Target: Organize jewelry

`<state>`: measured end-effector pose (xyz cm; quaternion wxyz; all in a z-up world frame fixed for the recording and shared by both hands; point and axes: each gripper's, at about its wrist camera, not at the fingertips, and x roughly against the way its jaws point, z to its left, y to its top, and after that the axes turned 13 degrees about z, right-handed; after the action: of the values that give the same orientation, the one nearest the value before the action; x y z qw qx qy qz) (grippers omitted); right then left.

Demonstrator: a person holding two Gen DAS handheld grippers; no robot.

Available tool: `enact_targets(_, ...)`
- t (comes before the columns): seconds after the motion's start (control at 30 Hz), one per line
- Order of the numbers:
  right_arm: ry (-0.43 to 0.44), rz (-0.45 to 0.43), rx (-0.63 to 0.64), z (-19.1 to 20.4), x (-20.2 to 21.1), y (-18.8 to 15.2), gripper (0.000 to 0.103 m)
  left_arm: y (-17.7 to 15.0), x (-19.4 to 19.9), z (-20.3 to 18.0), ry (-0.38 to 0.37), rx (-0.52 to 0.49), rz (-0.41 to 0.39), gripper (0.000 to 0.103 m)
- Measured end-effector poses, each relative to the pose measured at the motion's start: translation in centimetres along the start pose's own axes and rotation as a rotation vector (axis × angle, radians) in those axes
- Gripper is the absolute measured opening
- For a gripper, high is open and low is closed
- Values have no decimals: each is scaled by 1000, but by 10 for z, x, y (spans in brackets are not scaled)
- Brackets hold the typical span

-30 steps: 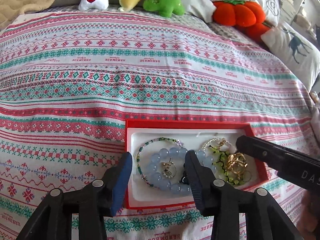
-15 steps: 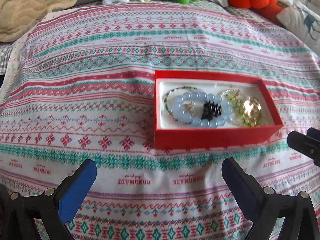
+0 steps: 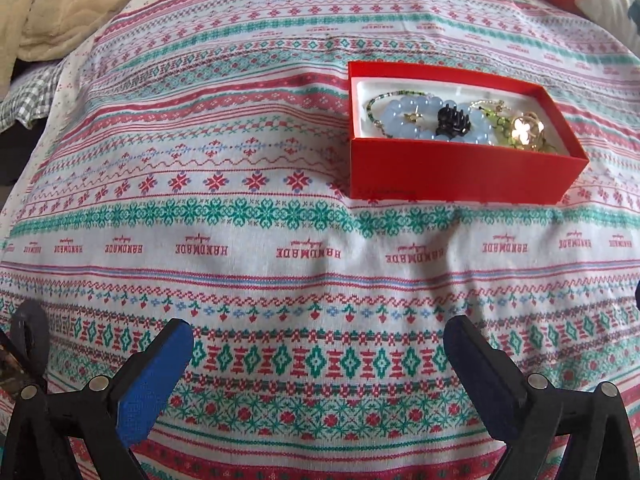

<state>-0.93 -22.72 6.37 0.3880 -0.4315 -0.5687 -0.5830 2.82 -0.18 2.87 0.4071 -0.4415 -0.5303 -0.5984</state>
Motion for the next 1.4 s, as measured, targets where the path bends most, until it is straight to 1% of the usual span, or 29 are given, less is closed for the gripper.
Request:
enact_targets(0.17,-20,12,52,23,-5,-2,103,1,-1,-4,2,-8,4,102)
enact_targets(0.37,-20,17,62,32,-10,5,103,6,-9,-4,11,-2,16,102)
enact_targets(0.57,-14,43,44,33,-16,12,103,8,-15,-3,11,-2,36,102)
enact_targets(0.7,19,79,28,32,-21,13,103,7,-17,-5,10,-10,47,102)
enact_targets(0.8,27,97,21,32,-25,12,103,7,-18,-5,8,-11,49,102)
enact_targets(1.4,21,100,9,29,-25,13,103,5,-10,-6,-1,-13,37,102)
